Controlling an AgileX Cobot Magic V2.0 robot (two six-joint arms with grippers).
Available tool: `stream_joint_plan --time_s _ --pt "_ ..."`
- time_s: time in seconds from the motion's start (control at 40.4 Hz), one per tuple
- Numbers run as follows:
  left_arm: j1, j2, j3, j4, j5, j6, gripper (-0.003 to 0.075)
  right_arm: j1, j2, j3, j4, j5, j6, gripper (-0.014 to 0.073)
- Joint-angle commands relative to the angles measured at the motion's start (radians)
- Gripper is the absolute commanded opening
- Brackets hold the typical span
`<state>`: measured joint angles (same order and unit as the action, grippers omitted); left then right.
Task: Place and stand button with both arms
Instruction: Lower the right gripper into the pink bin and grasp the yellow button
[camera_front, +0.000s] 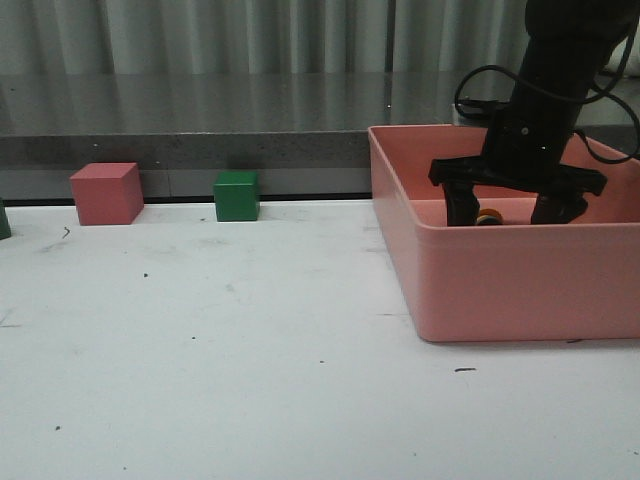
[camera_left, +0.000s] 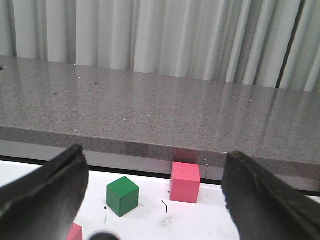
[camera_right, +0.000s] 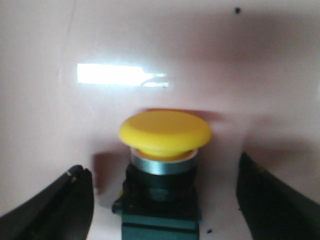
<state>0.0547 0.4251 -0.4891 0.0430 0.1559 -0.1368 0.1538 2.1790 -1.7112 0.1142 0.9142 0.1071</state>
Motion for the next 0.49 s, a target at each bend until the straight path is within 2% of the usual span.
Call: stream_joint_plan --time_s 0.0,0.074,0.198,0.47 --pt "0.002 0.012 -0.037 0.000 -0.081 -0.008 0.0524 -0.006 -0.061 -0.040 -0.001 0.010 0.000 0.0458" --pt "0.002 0.012 -0.037 0.000 -0.081 -0.008 0.0524 -0.006 -0.063 -0.040 0.004 0.021 0.000 0.0332" --pt "0.002 0.012 -0.037 0.000 -0.081 -0.008 0.0524 -0.006 -0.069 -0.040 0.020 0.030 0.000 0.0227" --pt "0.002 0.012 -0.037 0.000 -0.081 -0.008 0.0524 -0.003 -0.185 -0.040 0.040 0.058 0.000 0.0223"
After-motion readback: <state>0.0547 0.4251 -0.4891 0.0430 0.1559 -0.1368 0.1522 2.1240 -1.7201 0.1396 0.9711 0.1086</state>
